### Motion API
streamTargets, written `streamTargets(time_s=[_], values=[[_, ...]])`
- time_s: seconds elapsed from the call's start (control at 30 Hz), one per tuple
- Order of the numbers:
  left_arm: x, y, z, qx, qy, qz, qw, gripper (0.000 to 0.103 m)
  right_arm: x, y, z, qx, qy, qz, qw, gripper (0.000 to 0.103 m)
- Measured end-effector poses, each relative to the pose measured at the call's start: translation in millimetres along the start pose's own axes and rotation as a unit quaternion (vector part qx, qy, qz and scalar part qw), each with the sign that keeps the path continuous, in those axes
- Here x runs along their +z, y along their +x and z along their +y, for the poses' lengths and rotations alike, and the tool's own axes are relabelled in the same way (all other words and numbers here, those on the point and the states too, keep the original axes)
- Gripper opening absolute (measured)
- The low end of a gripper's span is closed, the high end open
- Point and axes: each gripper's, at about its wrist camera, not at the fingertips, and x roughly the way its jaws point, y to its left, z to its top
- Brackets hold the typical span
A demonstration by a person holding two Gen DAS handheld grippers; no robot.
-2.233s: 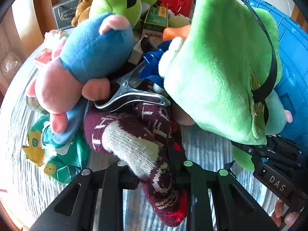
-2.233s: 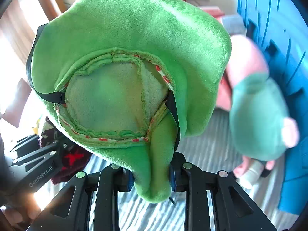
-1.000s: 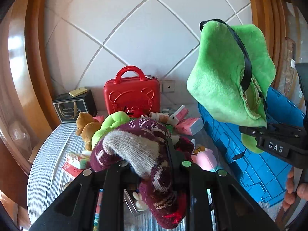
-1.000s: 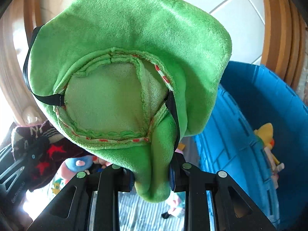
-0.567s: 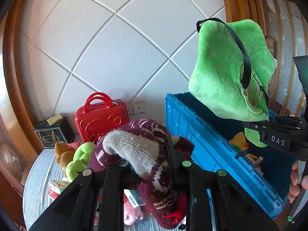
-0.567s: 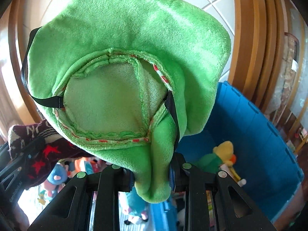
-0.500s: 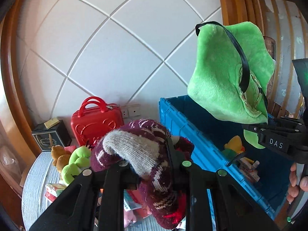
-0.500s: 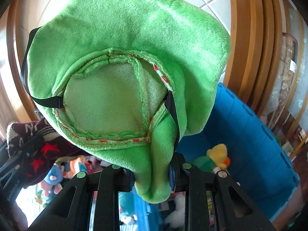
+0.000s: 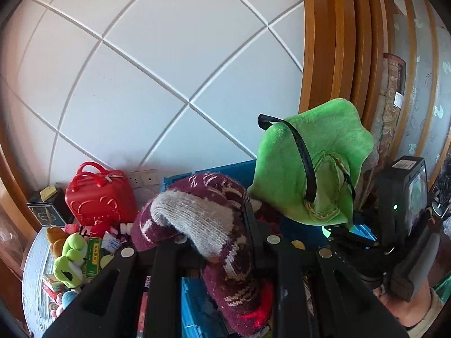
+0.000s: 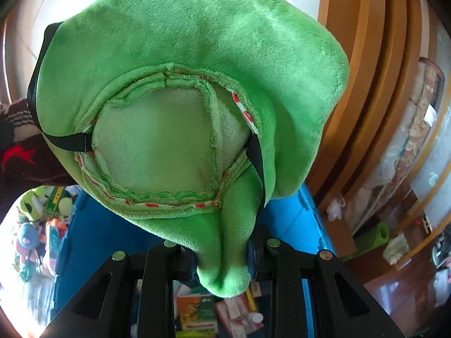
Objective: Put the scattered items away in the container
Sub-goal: 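Lift the sock and green hat and carry both over the blue bin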
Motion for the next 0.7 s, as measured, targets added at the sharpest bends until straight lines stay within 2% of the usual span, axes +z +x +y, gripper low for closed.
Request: streamTargets(time_s=[0.07, 0.17, 0.23, 0.47, 0.57, 0.7], values=[[5, 27, -12, 0.015, 0.006, 0.025, 0.9995, 0.02, 5, 18, -12, 0.001, -0.002, 0.019, 1.0, 0.025], [-1, 76, -22, 0.025, 0.01, 0.084, 0.9961, 0.02, 23, 35, -27, 0.004, -0.004, 0.058, 0.998, 0.025], [-12, 112, -24, 0.025, 0.008, 0.13, 0.9912, 0.02, 13, 65, -29, 0.001, -0.011, 0.089, 0.996, 0.025], [-63, 218, -37, 0.05, 0.036, 0.253, 0.9654, 0.02, -32, 157, -14, -0.008, -0.044, 0.176, 0.983, 0.025], [-86, 248, -37, 0.061, 0.041, 0.299, 0.9515, 0.02, -45, 184, -7, -0.017, -0.053, 0.209, 0.976, 0.025], [-114, 276, -31, 0.062, 0.036, 0.342, 0.9369, 0.02, -62, 206, 1, -0.04, -0.072, 0.241, 0.967, 0.025]])
